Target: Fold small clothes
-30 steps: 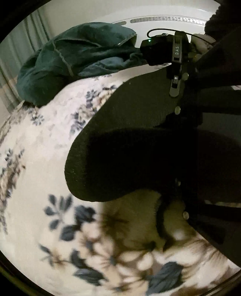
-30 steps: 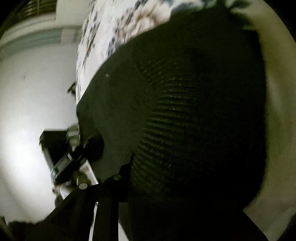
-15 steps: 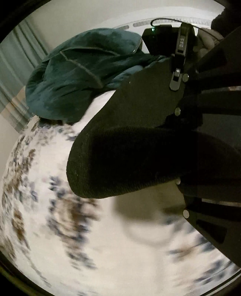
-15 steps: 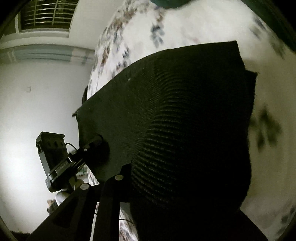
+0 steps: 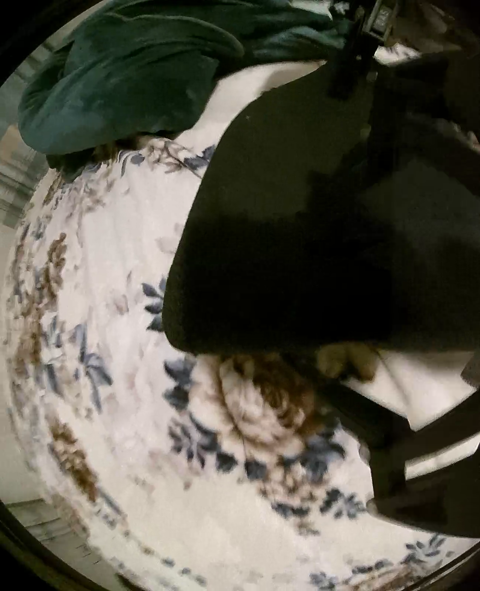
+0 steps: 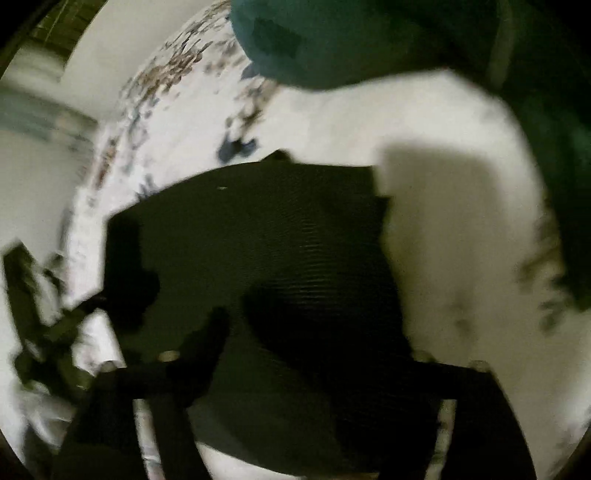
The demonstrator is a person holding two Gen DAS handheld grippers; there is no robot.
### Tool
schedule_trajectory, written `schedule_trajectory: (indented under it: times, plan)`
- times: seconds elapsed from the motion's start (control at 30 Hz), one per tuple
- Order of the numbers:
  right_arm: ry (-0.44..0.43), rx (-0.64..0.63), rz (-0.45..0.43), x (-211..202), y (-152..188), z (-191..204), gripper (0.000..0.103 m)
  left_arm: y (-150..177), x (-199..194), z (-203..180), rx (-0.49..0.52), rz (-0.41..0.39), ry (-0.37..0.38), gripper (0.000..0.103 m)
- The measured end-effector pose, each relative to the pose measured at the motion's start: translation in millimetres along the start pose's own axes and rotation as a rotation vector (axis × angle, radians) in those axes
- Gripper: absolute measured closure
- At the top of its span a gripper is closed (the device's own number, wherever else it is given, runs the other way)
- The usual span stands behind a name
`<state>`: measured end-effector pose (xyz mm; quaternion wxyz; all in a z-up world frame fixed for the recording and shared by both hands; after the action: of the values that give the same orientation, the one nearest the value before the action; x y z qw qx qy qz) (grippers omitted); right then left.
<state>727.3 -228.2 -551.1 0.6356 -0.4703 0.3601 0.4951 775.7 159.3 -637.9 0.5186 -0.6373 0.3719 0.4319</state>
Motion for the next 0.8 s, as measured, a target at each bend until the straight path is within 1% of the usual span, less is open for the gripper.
schedule_trajectory:
  times: [0.03,0.07,0.17,0.27,0.3,0.43,0.57,0.67,0.7,0.77,0.8]
  plan:
    - [0.059,-0.036,-0.015,-5.6,4.2,-7.9,0.007,1.1,-3.3,1.7,0.005,-0.012,-0.025,0.001]
    - [0.112,-0.063,-0.022,-5.0,5.8,-3.9,0.0,9.4,-9.3,2.8,0.012,-0.034,-0.061,0.001]
    - [0.252,-0.114,-0.06,-22.3,27.3,-3.3,0.0,24.7,-24.5,3.6,0.003,-0.064,-0.116,0.001]
    - [0.327,-0.123,-0.098,-48.2,51.0,-10.9,0.0,43.1,-45.7,1.6,-0.01,-0.068,-0.163,0.0]
    - [0.345,-0.128,-0.108,-58.1,57.2,-9.2,0.0,44.8,-51.8,-1.1,-0.01,-0.07,-0.164,0.0]
    - [0.374,-0.142,-0.152,-91.8,66.3,9.4,0.0,60.6,-91.5,-11.9,-0.001,-0.087,-0.191,0.0]
    - [0.373,-0.145,-0.181,-134.1,80.6,23.6,0.0,73.9,-145.6,-24.2,-0.012,-0.121,-0.191,0.0]
    - [0.384,-0.173,-0.224,-180.0,92.3,37.6,0.0,84.1,-191.8,-34.1,-0.019,-0.15,-0.195,0.0]
    - [0.392,-0.186,-0.247,-201.7,97.2,43.2,0.0,88.4,-212.6,-38.9,-0.015,-0.164,-0.201,0.0]
    - [0.393,-0.189,-0.277,-236.9,105.3,49.5,0.0,94.3,-239.7,-46.4,-0.002,-0.184,-0.203,0.0]
    - [0.395,-0.191,-0.296,-256.8,109.7,53.3,0.0,99.4,-261.0,-51.7,0.009,-0.199,-0.21,0.0]
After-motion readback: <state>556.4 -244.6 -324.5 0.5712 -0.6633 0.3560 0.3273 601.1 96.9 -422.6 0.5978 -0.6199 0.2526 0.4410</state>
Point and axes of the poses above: each gripper's, at about its wrist camera, not at the fingertips, and x roughly the way its jaws point, z to its left, y to its underside, the point moved 10 cm from there along x, roughly the way its jaws point, and after that the axes turned 5 degrees about -y, right-handed, at the moved point
